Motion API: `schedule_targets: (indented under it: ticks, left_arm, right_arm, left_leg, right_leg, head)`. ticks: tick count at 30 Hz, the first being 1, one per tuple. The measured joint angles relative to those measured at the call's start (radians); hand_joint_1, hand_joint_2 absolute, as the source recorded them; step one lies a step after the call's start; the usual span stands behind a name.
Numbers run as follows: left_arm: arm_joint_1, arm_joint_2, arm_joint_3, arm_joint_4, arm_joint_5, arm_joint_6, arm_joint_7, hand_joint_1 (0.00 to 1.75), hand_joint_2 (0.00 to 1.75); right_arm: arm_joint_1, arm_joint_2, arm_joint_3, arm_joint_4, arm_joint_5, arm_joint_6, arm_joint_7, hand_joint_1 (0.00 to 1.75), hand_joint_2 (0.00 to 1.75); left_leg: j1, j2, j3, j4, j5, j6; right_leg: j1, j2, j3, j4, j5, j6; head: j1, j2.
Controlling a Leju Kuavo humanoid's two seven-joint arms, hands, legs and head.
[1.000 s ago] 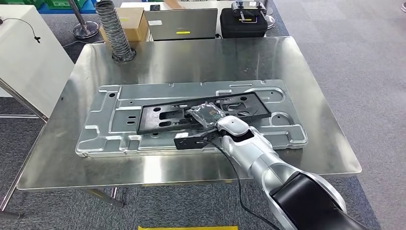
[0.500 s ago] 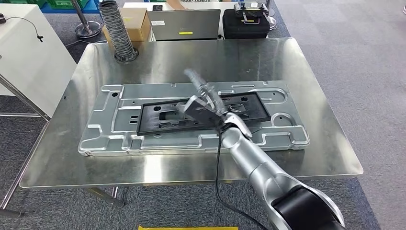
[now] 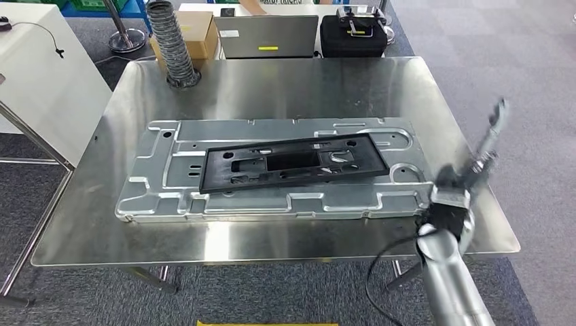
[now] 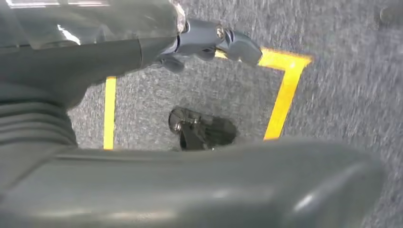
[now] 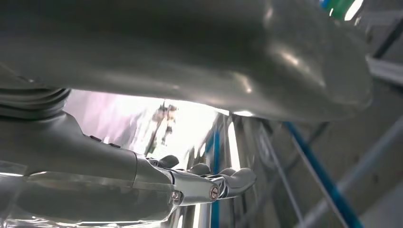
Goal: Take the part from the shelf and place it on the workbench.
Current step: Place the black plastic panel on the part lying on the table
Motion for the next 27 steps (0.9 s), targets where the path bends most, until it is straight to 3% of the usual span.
schedule_targets:
  ticks: [2, 3, 6, 7, 8, 9, 11, 13, 14, 17, 18, 19, 21, 22, 23, 24, 25, 27]
  left_arm:
    - [0.002, -0.002, 0.007, 0.000, 0.004, -0.002, -0.001, 0.00, 0.00]
    - [0.002, -0.002, 0.008, 0.000, 0.005, -0.003, -0.001, 0.00, 0.00]
    - [-0.003, -0.004, 0.012, 0.000, 0.007, -0.004, -0.001, 0.00, 0.00]
    - [-0.005, -0.004, 0.014, 0.000, 0.008, -0.006, -0.002, 0.00, 0.00]
    - [-0.006, -0.005, 0.016, 0.000, 0.009, -0.008, -0.003, 0.00, 0.00]
    - [-0.006, -0.005, 0.019, 0.000, 0.012, -0.010, -0.004, 0.00, 0.00]
    - [-0.004, -0.008, 0.025, 0.000, 0.018, -0.013, -0.008, 0.00, 0.00]
    - [-0.002, -0.012, 0.031, 0.000, 0.024, -0.013, -0.012, 0.00, 0.00]
    - [-0.002, -0.014, 0.033, 0.000, 0.026, -0.013, -0.014, 0.00, 0.00]
    - [-0.001, -0.017, 0.039, 0.000, 0.028, -0.015, -0.019, 0.00, 0.00]
    - [0.000, -0.019, 0.042, 0.000, 0.028, -0.016, -0.019, 0.00, 0.00]
    - [0.001, -0.020, 0.044, 0.000, 0.029, -0.017, -0.019, 0.00, 0.00]
    - [0.002, -0.022, 0.050, 0.000, 0.031, -0.017, -0.019, 0.00, 0.00]
    - [0.002, -0.023, 0.052, 0.000, 0.032, -0.017, -0.019, 0.00, 0.00]
    - [0.002, -0.024, 0.053, 0.000, 0.033, -0.017, -0.019, 0.00, 0.00]
    - [0.002, -0.025, 0.054, 0.000, 0.034, -0.017, -0.019, 0.00, 0.00]
    - [0.002, -0.026, 0.055, 0.000, 0.035, -0.016, -0.019, 0.00, 0.00]
    - [-0.002, -0.027, 0.055, 0.000, 0.035, -0.016, -0.019, 0.00, 0.00]
  right_arm:
    - [0.106, -0.007, -0.092, -0.090, -0.011, 0.009, -0.024, 0.00, 0.00]
    - [0.142, -0.009, -0.132, -0.124, -0.014, 0.017, -0.029, 0.00, 0.00]
    - [0.222, -0.013, -0.216, -0.187, -0.015, 0.038, -0.020, 0.00, 0.00]
    - [0.254, -0.013, -0.241, -0.199, -0.017, 0.043, -0.014, 0.00, 0.00]
    - [0.287, -0.013, -0.268, -0.207, -0.019, 0.047, -0.010, 0.00, 0.00]
    - [0.318, -0.013, -0.298, -0.211, -0.022, 0.051, -0.011, 0.00, 0.00]
    - [0.369, -0.009, -0.352, -0.212, -0.025, 0.062, -0.019, 0.00, 0.00]
    - [0.404, 0.005, -0.411, -0.203, -0.007, 0.087, -0.025, 0.00, 0.00]
    - [0.415, 0.015, -0.445, -0.193, 0.012, 0.105, -0.026, 0.00, 0.00]
    - [0.426, 0.055, -0.575, -0.141, 0.099, 0.183, -0.023, 0.00, 0.00]
    - [0.424, 0.070, -0.625, -0.114, 0.133, 0.211, -0.025, 0.00, 0.00]
    - [0.422, 0.084, -0.680, -0.082, 0.169, 0.236, -0.028, 0.00, 0.00]
    - [0.417, 0.102, -0.783, -0.001, 0.230, 0.262, -0.036, 0.00, 0.00]
    - [0.415, 0.108, -0.830, 0.043, 0.254, 0.265, -0.038, 0.00, 0.00]
    - [0.411, 0.113, -0.872, 0.088, 0.275, 0.263, -0.040, 0.00, 0.00]
    - [0.406, 0.116, -0.906, 0.133, 0.294, 0.258, -0.041, 0.00, 0.00]
    - [0.398, 0.117, -0.937, 0.183, 0.313, 0.250, -0.042, 0.00, 0.00]
    - [0.377, 0.116, -0.998, 0.305, 0.355, 0.227, -0.043, 0.00, 0.00]
  left_leg:
    - [0.001, 0.003, -0.002, -0.006, 0.007, 0.016]
    - [0.002, 0.006, -0.005, -0.010, 0.012, 0.025]
    - [-0.002, 0.015, -0.025, -0.012, 0.028, 0.041]
    - [-0.004, 0.016, -0.035, -0.012, 0.034, 0.043]
    - [-0.006, 0.016, -0.044, -0.011, 0.041, 0.043]
    - [-0.007, 0.015, -0.055, -0.009, 0.048, 0.042]
    - [-0.009, 0.013, -0.075, -0.003, 0.062, 0.036]
    - [-0.011, 0.013, -0.086, 0.001, 0.075, 0.026]
    - [-0.011, 0.014, -0.087, 0.002, 0.083, 0.020]
    - [-0.011, 0.012, -0.090, -0.002, 0.094, 0.004]
    - [-0.010, 0.012, -0.098, 0.014, 0.069, -0.001]
    - [-0.009, 0.012, -0.110, 0.049, 0.024, -0.006]
    - [-0.005, 0.012, -0.135, 0.169, -0.090, -0.014]
    - [-0.004, 0.012, -0.140, 0.231, -0.124, -0.017]
    - [-0.004, 0.012, -0.134, 0.273, -0.132, -0.019]
    - [-0.004, 0.012, -0.113, 0.285, -0.118, -0.019]
    - [-0.004, 0.012, -0.075, 0.261, -0.092, -0.016]
    - [-0.007, 0.010, 0.046, 0.124, -0.065, -0.006]
  right_leg:
    - [-0.003, 0.002, -0.002, 0.010, -0.015, 0.012]
    - [-0.004, 0.004, -0.012, 0.035, -0.041, 0.016]
    - [-0.008, 0.007, -0.077, 0.214, -0.164, 0.025]
    - [-0.009, 0.007, -0.090, 0.267, -0.187, 0.027]
    - [-0.009, 0.007, -0.087, 0.288, -0.189, 0.027]
    - [-0.009, 0.007, -0.065, 0.270, -0.172, 0.026]
    - [-0.009, 0.007, 0.029, 0.137, -0.124, 0.021]
    - [-0.004, 0.008, 0.105, 0.018, -0.105, 0.013]
    - [-0.001, 0.008, 0.119, -0.009, -0.107, 0.008]
    - [-0.002, 0.005, 0.104, -0.018, -0.084, -0.011]
    - [-0.004, 0.002, 0.093, -0.020, -0.071, -0.018]
    - [-0.007, -0.001, 0.080, -0.023, -0.058, -0.024]
    - [-0.008, -0.005, 0.050, -0.022, -0.034, -0.027]
    - [-0.007, -0.006, 0.034, -0.021, -0.022, -0.026]
    - [-0.007, -0.008, 0.018, -0.019, -0.011, -0.025]
    - [-0.007, -0.009, 0.001, -0.017, 0.000, -0.024]
    - [-0.007, -0.008, -0.014, -0.014, 0.010, -0.022]
    - [-0.006, -0.007, -0.034, -0.007, 0.027, -0.015]
  head:
    - [0.001, 0.000]
    - [0.001, 0.000]
    - [0.001, 0.000]
    - [0.001, 0.000]
    - [0.001, 0.000]
    - [0.002, 0.000]
    - [0.002, 0.000]
    - [0.001, 0.000]
    - [0.001, 0.000]
    - [0.003, 0.000]
    - [0.003, 0.000]
    - [0.002, 0.000]
    - [0.001, 0.000]
    - [0.000, 0.000]
    - [0.001, 0.000]
    - [0.000, 0.000]
    - [0.000, 0.000]
    - [0.000, 0.000]
